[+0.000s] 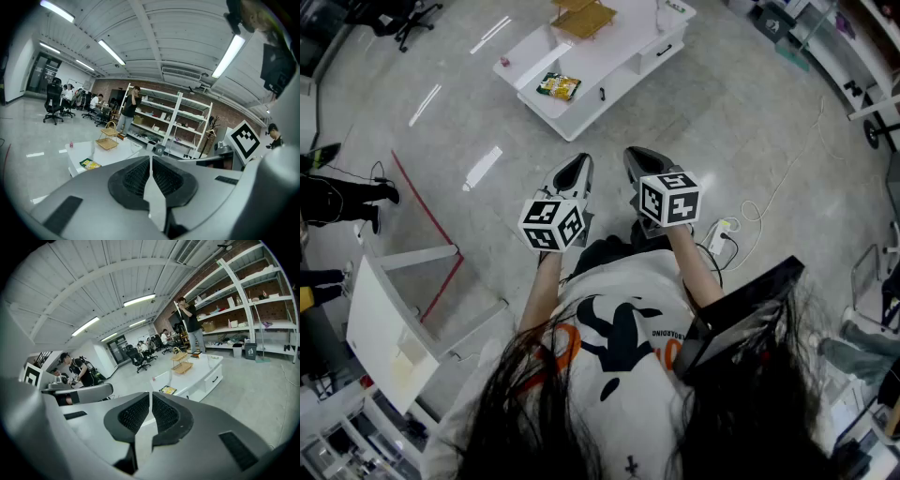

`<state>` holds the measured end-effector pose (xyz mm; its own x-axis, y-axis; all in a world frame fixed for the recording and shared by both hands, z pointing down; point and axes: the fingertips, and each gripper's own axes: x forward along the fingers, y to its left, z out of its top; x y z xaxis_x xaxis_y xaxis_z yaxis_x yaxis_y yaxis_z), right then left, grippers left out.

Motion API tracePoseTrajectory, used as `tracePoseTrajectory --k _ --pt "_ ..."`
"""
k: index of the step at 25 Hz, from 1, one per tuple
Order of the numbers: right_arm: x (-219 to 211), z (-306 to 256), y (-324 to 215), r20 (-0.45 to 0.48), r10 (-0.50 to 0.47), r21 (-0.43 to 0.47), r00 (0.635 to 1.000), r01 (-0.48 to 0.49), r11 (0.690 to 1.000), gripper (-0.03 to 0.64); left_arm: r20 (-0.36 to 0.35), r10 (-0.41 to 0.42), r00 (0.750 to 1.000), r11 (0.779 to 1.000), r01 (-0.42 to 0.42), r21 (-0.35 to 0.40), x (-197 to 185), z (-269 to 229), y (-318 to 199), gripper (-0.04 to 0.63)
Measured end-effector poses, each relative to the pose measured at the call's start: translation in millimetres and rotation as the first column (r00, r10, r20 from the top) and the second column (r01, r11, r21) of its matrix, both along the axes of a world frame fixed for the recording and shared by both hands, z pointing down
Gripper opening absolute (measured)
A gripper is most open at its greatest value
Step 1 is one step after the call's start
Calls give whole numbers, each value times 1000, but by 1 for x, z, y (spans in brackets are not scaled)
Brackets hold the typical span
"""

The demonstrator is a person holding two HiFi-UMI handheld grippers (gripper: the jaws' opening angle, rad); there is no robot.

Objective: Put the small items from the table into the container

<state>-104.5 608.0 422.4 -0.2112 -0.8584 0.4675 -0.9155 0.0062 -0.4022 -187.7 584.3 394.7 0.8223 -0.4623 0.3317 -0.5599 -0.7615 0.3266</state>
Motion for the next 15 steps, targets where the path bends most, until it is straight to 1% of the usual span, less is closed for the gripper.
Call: tracePoseTrajectory --k 8,15 --pt "43 4 -18 18 2 -19 1000 -2 1000 32 17 -3 1000 1000 3 -15 42 2 -20 11" --pt "89 1 -48 3 -10 -25 1000 10 1000 32 16 -22 1000 999 23 -29 87 0 -47 11"
